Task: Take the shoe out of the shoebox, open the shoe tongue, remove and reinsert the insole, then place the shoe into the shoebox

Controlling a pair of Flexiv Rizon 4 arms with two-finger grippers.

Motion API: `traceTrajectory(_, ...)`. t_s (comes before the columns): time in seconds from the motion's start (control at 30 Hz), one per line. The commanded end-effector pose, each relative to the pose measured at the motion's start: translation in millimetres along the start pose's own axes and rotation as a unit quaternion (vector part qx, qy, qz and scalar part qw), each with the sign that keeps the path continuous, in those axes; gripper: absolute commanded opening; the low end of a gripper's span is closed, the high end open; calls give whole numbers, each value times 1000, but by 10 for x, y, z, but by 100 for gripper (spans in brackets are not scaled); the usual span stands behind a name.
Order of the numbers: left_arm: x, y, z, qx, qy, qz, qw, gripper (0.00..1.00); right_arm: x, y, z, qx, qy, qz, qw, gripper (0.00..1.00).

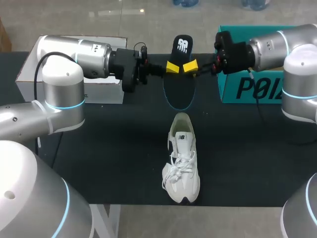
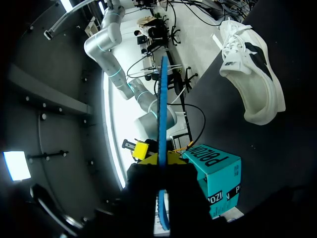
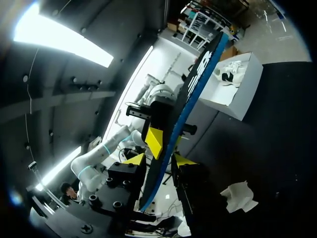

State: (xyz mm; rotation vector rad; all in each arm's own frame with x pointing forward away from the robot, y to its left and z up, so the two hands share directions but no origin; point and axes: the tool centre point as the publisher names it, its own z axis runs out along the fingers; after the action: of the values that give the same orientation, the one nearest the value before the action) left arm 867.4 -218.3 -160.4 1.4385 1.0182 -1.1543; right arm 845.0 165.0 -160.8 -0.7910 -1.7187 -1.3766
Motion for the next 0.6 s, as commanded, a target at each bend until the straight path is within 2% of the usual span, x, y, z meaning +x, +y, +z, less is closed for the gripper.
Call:
traceTrajectory(0.03,6,2,13,-1,-1,1,1000,0,-25,22,18,2,2,0,1000,29)
traceTrajectory(0.3,6,2,13,-1,-1,1,1000,0,-1,12,-18,-6,-1,-4,1000,22)
traceTrajectory(0.4,6,2,13,-1,-1,1,1000,0,7,1,-34,-11,-2,-5,1000,0)
traceTrajectory(0.6,6,2,13,-1,-1,1,1000,0,19,-15,-35,-16,0,-6,1000,0)
